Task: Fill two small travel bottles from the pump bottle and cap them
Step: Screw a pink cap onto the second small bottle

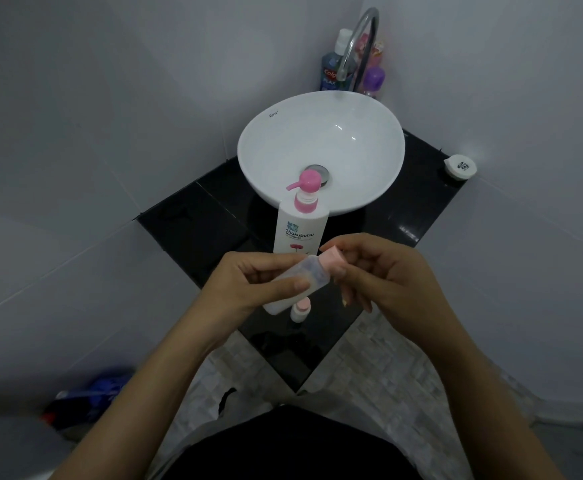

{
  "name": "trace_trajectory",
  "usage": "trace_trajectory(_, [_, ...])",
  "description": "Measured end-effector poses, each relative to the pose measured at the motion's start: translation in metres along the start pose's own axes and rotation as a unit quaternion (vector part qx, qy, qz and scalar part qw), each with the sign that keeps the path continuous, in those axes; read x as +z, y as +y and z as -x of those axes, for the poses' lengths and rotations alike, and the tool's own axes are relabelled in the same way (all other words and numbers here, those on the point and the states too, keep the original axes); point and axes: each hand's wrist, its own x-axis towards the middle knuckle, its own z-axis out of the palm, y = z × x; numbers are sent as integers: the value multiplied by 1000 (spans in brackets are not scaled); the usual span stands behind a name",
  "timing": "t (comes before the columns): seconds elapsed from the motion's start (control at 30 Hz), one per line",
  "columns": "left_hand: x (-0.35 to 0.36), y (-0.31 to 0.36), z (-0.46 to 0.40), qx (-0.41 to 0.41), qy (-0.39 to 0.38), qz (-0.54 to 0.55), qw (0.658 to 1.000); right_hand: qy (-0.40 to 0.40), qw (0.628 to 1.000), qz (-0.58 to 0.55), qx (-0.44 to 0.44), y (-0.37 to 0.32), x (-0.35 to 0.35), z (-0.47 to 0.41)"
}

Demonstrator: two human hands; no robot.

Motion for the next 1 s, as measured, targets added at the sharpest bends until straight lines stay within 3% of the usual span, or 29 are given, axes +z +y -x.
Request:
trace_trajectory(0.27, [1,-1,2,21,14,-45,999,35,999,5,17,4,8,1])
trace_trajectory(0.63, [0,-1,-2,-48,5,57,997,61,996,-66,10,-4,8,-1])
trace_trajectory(1.0, [-2,-8,0,22,22,-53,998,67,997,-24,40,6,14,-2])
